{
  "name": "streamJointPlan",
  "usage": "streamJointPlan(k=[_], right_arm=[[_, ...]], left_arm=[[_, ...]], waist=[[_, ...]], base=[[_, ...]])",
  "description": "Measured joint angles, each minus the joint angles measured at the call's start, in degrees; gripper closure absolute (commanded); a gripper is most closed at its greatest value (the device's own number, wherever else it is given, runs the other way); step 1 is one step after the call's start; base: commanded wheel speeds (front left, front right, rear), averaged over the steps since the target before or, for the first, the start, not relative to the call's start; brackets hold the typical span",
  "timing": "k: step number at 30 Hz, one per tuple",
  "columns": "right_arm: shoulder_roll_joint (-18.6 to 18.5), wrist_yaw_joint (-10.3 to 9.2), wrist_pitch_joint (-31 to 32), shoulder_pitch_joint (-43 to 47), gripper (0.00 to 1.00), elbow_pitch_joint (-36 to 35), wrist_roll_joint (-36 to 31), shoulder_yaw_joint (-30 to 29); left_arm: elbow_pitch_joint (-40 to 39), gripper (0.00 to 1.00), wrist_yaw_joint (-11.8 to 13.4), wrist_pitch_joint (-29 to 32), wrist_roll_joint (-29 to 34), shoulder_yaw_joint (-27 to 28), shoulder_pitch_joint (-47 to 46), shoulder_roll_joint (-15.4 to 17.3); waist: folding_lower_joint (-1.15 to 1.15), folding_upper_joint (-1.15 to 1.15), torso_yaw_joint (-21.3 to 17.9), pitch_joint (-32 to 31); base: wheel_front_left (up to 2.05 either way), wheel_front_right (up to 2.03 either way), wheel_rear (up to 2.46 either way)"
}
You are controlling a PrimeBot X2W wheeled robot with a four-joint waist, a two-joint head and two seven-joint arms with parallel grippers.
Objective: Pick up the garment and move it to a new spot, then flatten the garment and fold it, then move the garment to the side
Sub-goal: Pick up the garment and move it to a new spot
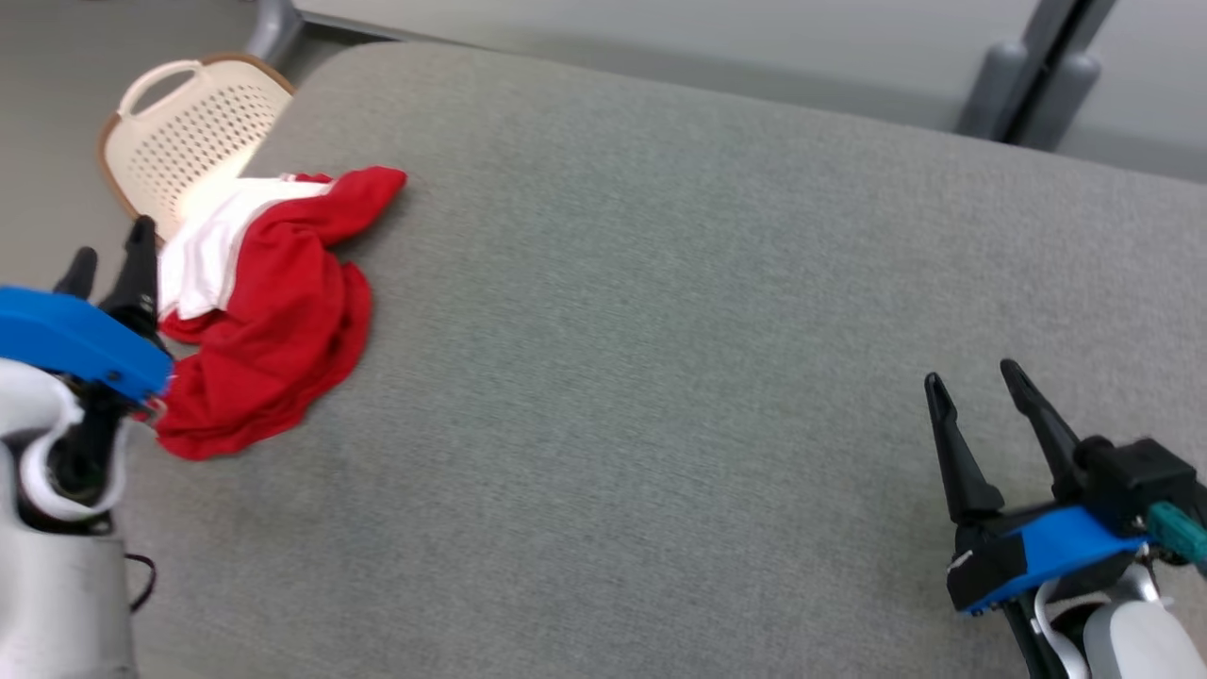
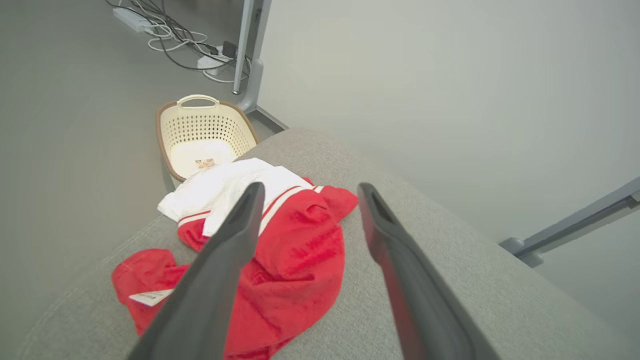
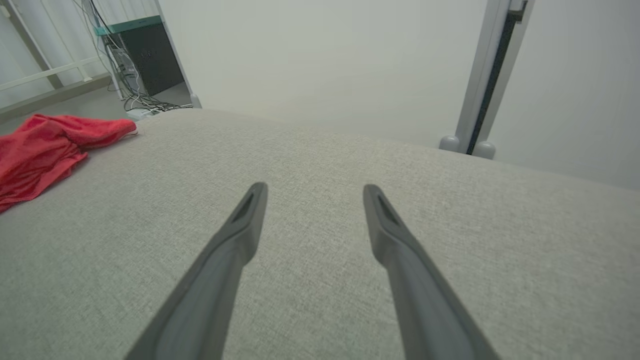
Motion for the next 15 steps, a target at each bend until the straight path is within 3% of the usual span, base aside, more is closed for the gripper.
streamJointPlan(k=[7, 15], right_arm=[[-1.0, 0.00, 1.0, -3.2, 0.00, -3.0, 0.0, 2.8], [-1.0, -0.01, 1.7, -5.1, 0.00, -5.9, 0.0, 3.6]], left_arm=[[2.1, 0.00, 2.7, 6.4, -2.9, 4.2, -4.5, 5.4], [2.7, 0.00, 3.7, 11.7, -4.7, 6.2, -5.3, 9.3]], waist=[[0.00, 0.00, -4.9, 6.0], [0.01, 0.00, -10.6, 13.1]], base=[[0.00, 0.00, 0.00], [0.00, 0.00, 0.00]])
